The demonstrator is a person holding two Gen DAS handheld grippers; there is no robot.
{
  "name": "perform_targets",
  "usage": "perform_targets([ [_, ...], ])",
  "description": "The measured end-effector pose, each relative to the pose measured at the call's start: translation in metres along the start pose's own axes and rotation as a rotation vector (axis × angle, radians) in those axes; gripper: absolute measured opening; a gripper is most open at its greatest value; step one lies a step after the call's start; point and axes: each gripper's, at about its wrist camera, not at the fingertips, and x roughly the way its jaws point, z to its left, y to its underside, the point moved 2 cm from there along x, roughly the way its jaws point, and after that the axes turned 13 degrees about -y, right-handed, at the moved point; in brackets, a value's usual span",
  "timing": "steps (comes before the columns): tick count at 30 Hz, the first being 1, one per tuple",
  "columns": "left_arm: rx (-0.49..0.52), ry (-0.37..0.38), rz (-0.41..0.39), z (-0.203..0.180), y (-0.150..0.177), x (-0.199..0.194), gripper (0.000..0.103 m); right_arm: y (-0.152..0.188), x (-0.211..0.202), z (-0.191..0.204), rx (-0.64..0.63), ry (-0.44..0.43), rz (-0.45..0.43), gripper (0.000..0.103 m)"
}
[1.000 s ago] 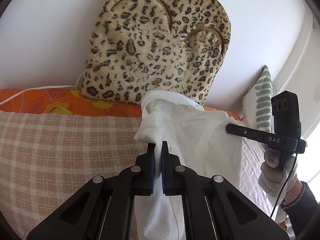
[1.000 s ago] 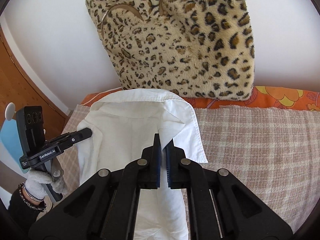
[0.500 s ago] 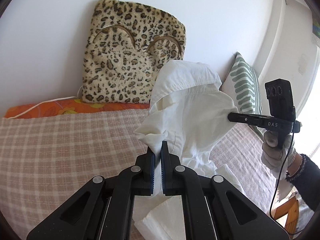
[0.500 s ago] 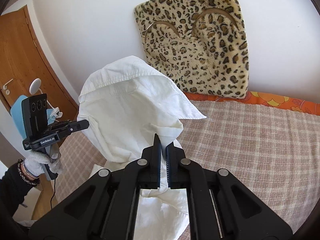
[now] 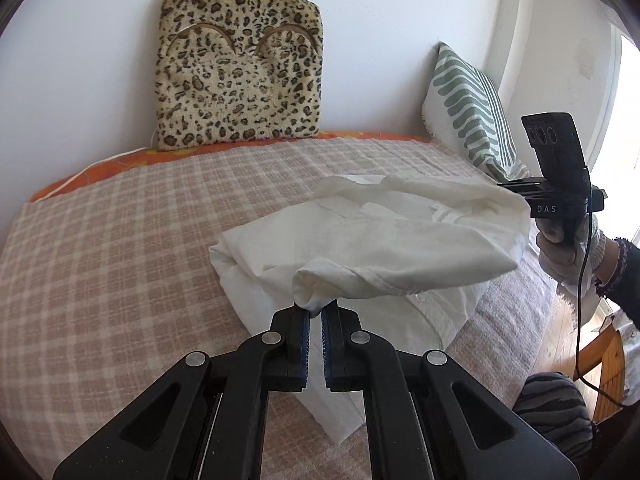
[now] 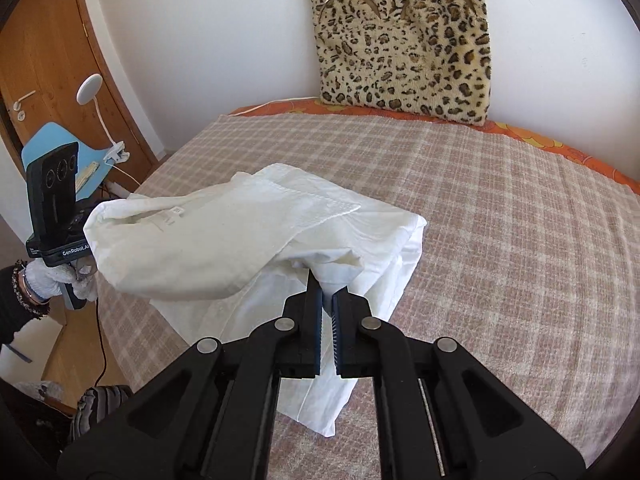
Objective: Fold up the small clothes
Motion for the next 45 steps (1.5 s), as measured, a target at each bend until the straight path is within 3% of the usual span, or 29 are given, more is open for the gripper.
perform_targets([
  [8,0.116,-0.039,0.071,-0.021,0.041,0.001,0.004,0.04,0.014,0.004,-0.061,0.097,0.075,0.005],
  [13,0.1,-0.029,0.088,-0.01,0.05,-0.015,0.004,0.047,0.013,0.012,-0.129,0.144,0.119,0.006],
  [17,0.102,-0.043,0.062,-0.003,0.041,-0.03,0.004,0.043,-0.001,0.013,-0.135,0.14,0.139,0.009],
  [25,0.073,-0.016,-0.006,-0.008,-0.006,-0.018,0.004,0.017,-0.025,0.028,-0.137,0.104,0.064,0.01],
  [29,0.102,-0.026,0.029,-0.016,-0.012,0.009,0.004,0.002,-0.018,0.032,-0.122,0.107,0.027,0.012],
  [32,0.087,-0.02,0.108,-0.015,-0.005,0.033,0.004,-0.001,0.002,0.024,-0.09,0.102,0.05,0.027],
  [39,0.064,-0.02,0.193,-0.012,0.037,0.049,0.004,0.044,0.036,0.004,-0.055,0.113,0.172,0.027],
  [45,0.085,-0.038,0.186,-0.013,0.037,0.042,0.004,0.047,0.038,0.005,-0.06,0.118,0.195,0.028],
])
